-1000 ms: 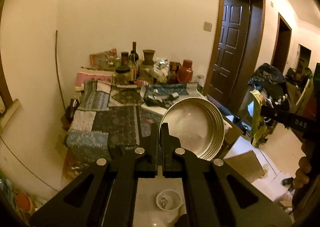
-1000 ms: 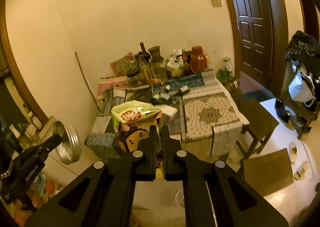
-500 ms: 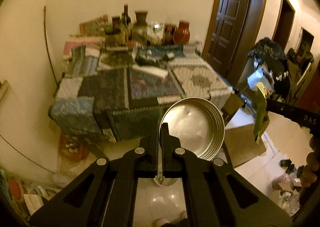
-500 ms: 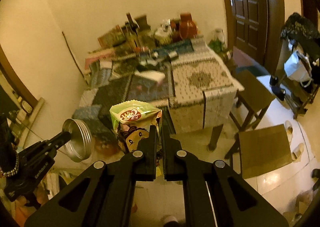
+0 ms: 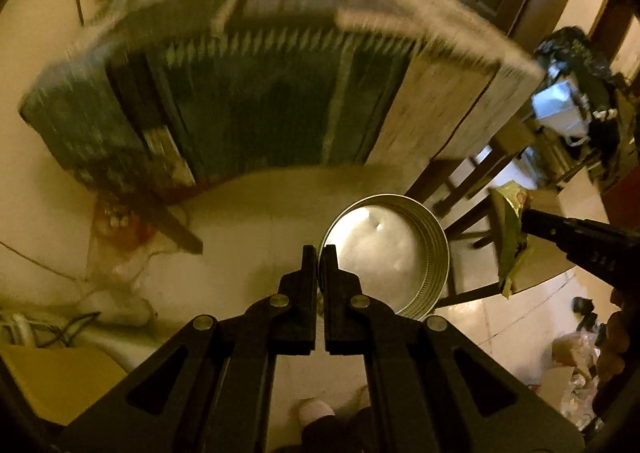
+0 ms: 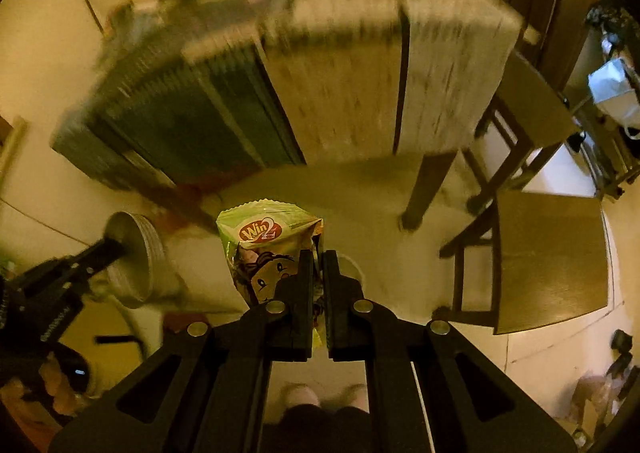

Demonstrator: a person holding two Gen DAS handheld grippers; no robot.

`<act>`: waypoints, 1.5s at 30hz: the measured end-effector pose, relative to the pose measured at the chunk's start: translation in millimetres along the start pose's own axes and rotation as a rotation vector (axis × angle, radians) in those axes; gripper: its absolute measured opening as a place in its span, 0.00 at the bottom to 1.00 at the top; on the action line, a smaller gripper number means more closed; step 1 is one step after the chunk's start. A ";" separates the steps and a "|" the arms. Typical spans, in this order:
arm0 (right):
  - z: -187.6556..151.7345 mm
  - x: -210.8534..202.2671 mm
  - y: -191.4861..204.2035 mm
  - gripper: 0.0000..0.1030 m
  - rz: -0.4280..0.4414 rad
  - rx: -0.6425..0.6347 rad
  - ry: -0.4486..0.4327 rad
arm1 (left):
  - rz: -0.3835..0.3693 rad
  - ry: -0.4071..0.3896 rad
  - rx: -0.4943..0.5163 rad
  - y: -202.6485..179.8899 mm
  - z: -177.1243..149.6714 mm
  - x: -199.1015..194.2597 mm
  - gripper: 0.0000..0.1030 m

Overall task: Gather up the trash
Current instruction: 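Carry the tin lid in the left tool while the right tool carries the snack bag to the bucket, then open the left tool over the bucket while the right tool drops the snack bag in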

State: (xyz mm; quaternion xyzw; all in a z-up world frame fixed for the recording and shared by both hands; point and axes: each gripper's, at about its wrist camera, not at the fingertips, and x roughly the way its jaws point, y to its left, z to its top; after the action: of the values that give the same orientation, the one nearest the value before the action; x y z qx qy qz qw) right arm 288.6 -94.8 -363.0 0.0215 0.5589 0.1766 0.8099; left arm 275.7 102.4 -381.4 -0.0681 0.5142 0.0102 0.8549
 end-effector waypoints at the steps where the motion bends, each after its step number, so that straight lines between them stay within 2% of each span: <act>1: -7.1 23.3 -4.6 0.04 0.005 0.006 0.029 | 0.004 0.017 -0.008 3.6 -7.0 17.8 0.01; 8: -34.1 140.7 -17.3 0.04 0.004 0.014 0.135 | 0.028 0.101 -0.054 28.4 -44.3 115.9 0.01; 16: -50.1 242.6 -19.6 0.05 0.020 -0.046 0.174 | 0.011 0.186 -0.073 38.9 -85.0 216.2 0.01; 18: -56.7 266.2 -20.2 0.12 0.020 -0.069 0.198 | 0.012 0.200 -0.068 39.3 -92.5 233.7 0.01; 20: -60.6 282.4 -23.5 0.36 0.020 -0.065 0.246 | 0.004 0.217 -0.076 41.0 -98.6 249.8 0.01; 22: -65.3 292.7 -30.2 0.40 0.045 -0.040 0.259 | 0.000 0.234 -0.083 41.1 -104.6 264.8 0.01; 26: -69.0 297.4 -40.6 0.41 0.024 -0.030 0.286 | -0.005 0.259 -0.082 34.0 -109.6 282.3 0.01; 31: -68.5 287.1 -49.4 0.41 0.002 -0.023 0.275 | -0.040 0.287 -0.056 12.2 -108.1 298.4 0.01; 33: -66.8 281.9 -53.4 0.41 0.005 -0.016 0.271 | -0.045 0.281 -0.036 1.3 -105.2 298.2 0.04; 34: -66.1 281.4 -57.3 0.41 0.006 -0.013 0.268 | -0.064 0.282 -0.026 -5.4 -102.8 296.5 0.09; 36: -64.2 271.9 -59.7 0.41 0.000 -0.011 0.261 | -0.100 0.297 -0.023 -11.5 -101.1 296.8 0.33; 37: -64.5 269.3 -59.3 0.41 -0.004 -0.011 0.260 | -0.109 0.307 -0.025 -14.6 -99.8 295.7 0.49; 45: -51.4 227.0 -56.3 0.41 0.002 -0.008 0.228 | -0.086 0.270 -0.010 -22.7 -75.5 246.6 0.51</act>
State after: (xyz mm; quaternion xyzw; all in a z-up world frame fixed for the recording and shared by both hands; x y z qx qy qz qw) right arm 327.5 -85.5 -599.1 -0.0014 0.6466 0.1809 0.7411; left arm 327.5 57.4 -631.0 -0.0949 0.6211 -0.0330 0.7773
